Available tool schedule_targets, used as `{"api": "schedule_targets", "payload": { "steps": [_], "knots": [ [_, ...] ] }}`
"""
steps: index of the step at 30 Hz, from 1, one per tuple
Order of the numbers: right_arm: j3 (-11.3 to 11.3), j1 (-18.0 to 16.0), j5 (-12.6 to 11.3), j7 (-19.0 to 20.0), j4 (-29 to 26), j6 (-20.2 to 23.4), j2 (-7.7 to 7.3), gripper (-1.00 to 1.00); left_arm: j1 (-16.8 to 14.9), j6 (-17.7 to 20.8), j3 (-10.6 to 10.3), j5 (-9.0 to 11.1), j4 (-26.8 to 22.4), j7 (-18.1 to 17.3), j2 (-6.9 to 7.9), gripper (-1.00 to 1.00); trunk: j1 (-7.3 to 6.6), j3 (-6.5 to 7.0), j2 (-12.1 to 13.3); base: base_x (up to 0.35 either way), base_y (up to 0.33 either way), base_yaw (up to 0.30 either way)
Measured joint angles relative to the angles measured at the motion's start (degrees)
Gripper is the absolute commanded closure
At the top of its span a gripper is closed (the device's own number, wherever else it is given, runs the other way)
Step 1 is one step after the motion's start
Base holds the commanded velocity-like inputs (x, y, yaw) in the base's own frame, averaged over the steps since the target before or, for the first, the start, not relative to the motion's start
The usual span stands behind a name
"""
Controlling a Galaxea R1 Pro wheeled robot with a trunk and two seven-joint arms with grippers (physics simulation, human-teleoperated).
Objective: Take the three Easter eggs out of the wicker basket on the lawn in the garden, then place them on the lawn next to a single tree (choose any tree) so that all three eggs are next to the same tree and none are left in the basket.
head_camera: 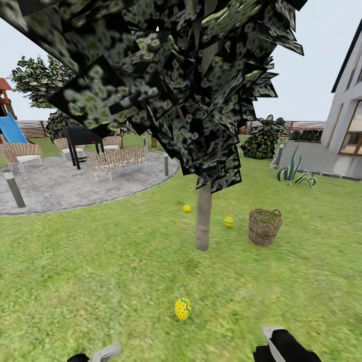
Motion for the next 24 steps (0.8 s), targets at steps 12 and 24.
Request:
{"api": "schedule_targets", "payload": {
  "steps": [12, 24],
  "knots": [
    [0.0, -0.01, 0.05, -0.32, 11.4, -8.15, 0.02, -1.0, 0.0, -0.71, 0.23, -0.13, 6.71, -0.41, 0.54, -1.0, -2.64, 2.16, 4.82, 0.0, 0.0, 0.0],
    [0.03, 0.06, 0.25, -0.43, 21.7, -15.83, 0.11, -1.0, 0.0, -3.07, 0.08, -0.49, 15.36, -0.66, 1.75, -1.0, -5.28, 4.31, 9.64, 0.0, 0.0, 0.0]
  ]
}}
